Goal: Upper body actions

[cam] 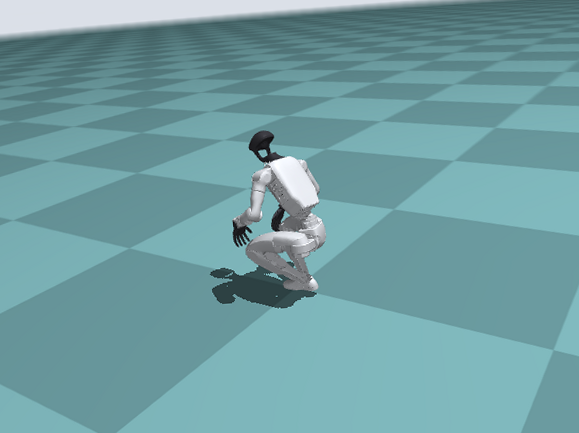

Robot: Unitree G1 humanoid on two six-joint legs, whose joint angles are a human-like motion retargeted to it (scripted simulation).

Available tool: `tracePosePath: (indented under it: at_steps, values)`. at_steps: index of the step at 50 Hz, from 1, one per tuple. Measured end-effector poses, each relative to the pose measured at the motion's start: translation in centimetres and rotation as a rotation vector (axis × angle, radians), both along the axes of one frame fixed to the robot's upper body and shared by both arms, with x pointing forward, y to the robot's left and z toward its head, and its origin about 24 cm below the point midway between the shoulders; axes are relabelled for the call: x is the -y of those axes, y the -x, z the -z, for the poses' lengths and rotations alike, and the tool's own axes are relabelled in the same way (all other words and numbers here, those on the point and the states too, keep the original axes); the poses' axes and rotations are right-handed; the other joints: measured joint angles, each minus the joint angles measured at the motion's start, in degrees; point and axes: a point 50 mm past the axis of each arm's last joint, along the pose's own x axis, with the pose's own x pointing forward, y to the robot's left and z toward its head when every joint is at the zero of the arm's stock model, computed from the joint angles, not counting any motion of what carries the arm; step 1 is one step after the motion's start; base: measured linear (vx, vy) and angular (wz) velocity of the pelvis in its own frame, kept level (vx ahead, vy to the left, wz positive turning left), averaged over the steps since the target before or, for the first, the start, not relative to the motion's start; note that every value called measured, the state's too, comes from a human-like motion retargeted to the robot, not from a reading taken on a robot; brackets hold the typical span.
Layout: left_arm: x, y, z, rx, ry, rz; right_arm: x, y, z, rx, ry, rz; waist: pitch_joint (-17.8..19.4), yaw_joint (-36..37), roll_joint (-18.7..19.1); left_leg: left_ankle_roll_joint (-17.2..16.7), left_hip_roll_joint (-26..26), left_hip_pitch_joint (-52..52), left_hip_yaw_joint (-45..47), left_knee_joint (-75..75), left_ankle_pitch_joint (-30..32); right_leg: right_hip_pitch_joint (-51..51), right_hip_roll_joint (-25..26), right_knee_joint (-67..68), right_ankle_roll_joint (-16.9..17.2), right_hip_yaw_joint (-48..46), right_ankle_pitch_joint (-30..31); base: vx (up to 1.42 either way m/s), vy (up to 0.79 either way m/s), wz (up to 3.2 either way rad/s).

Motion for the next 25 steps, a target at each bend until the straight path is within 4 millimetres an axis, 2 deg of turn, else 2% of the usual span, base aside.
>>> tracePosePath:
  at_steps: [25]
  values:
    - [-0.28, -0.54, 0.53, -0.097, 0.043, -0.006, 0.05, -0.33, -0.34, 0.048, -0.025, 0.051, -0.3, -0.8, -0.4, -1.9, -0.7, 0.1, -1.2, 1.0, 0.4, 0.1, -0.4, 0.8, 0.0, 0.0, -0.4, 0.03, 0.03, 0.0]
